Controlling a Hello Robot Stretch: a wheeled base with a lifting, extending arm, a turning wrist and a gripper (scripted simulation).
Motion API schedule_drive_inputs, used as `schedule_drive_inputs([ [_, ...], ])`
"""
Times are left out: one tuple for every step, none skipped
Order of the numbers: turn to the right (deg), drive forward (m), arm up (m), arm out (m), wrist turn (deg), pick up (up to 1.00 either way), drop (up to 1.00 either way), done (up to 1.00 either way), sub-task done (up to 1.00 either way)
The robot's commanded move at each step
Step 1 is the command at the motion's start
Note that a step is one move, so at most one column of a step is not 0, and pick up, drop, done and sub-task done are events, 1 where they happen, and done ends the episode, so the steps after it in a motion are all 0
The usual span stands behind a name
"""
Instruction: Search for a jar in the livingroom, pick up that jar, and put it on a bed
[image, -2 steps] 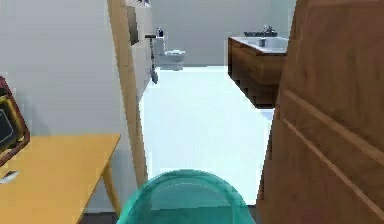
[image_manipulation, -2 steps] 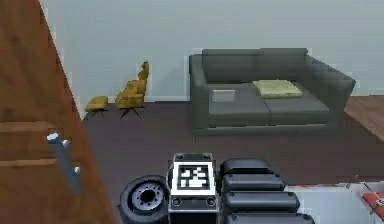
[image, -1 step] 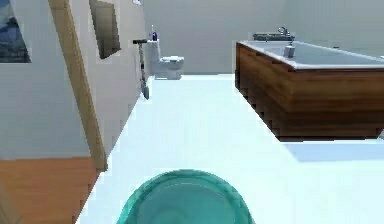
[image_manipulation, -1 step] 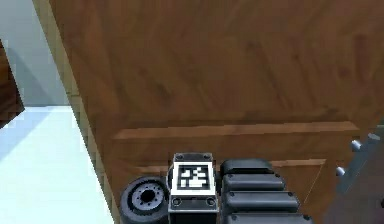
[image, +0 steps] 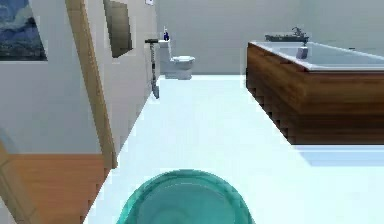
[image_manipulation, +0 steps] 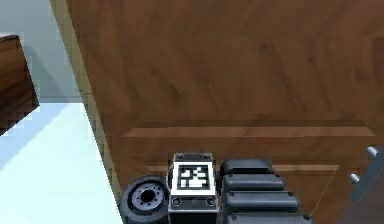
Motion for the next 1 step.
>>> schedule_drive_inputs([
  [-12.0,0.0,0.0,0.0,0.0,0.0,0.0,0.0,0.0],
])
